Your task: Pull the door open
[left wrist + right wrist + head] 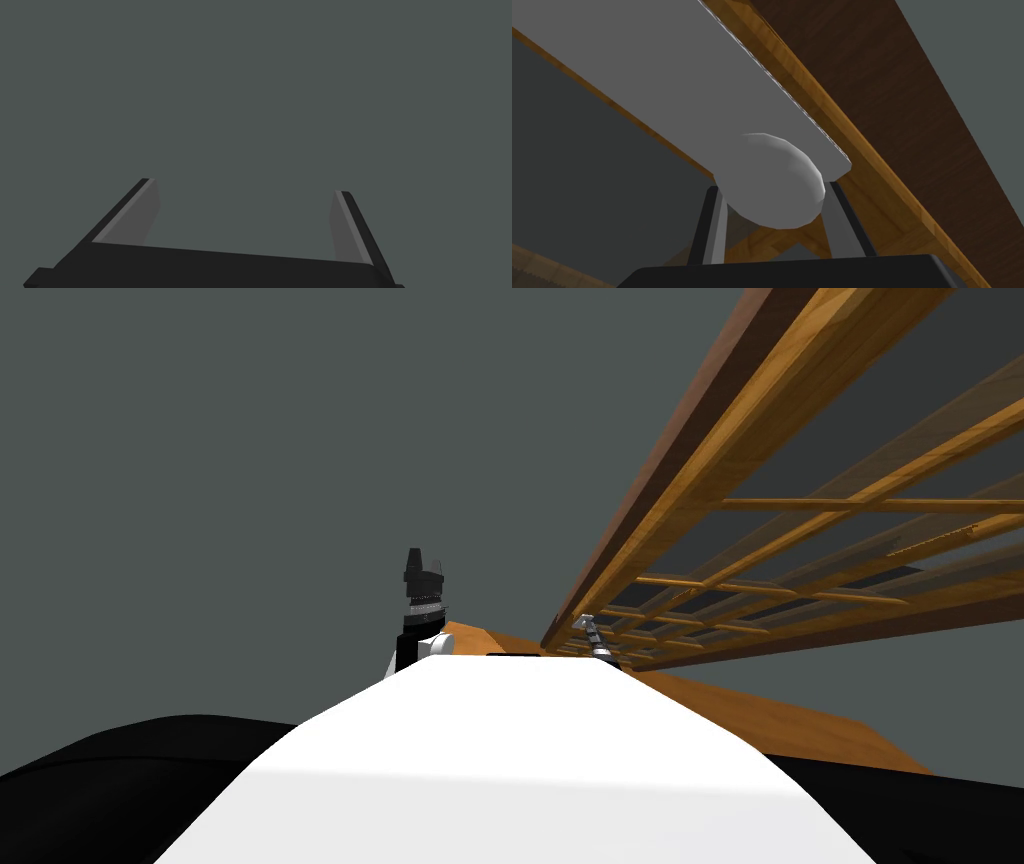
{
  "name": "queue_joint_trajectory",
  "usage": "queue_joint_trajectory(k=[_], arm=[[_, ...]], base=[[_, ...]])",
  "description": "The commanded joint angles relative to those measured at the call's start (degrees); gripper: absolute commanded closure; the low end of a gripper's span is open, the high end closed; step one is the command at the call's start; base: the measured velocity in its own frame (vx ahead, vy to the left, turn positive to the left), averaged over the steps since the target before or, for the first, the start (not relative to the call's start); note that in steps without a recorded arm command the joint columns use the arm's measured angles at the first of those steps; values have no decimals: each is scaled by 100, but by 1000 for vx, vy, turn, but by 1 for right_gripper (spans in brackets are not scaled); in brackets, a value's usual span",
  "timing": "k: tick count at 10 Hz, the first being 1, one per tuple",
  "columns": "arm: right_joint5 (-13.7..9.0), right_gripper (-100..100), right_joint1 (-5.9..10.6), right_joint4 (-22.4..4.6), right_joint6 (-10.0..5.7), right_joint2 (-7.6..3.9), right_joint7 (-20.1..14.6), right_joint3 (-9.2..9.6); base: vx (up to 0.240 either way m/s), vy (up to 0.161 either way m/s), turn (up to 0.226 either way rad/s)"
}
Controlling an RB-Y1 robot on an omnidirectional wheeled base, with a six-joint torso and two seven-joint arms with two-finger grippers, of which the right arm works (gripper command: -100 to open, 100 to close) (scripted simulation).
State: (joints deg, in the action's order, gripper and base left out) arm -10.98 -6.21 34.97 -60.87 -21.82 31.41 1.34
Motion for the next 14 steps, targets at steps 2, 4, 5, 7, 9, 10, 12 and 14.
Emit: queue_joint_trajectory(k=[2, 4, 5, 7, 9, 10, 12, 14], arm=[[-68, 100, 4, 6, 44, 26, -406, 23], [-112, 100, 18, 9, 61, 34, -649, 33], [-156, 100, 32, 13, 78, 42, -842, 42], [-199, 100, 46, 16, 95, 50, -1099, 51], [-243, 100, 60, 20, 112, 58, -1328, 60], [-290, 100, 75, 23, 131, 67, -1529, 70], [-336, 100, 90, 27, 149, 76, -1794, 79], [-383, 100, 105, 30, 167, 85, -2035, 89]], base=[[-33, -19, 37], [-40, -20, 52], [-33, -18, 50], [-30, -14, 31], [-40, -21, 52], [-33, -22, 52], [-29, -16, 44], [-40, -21, 50]])
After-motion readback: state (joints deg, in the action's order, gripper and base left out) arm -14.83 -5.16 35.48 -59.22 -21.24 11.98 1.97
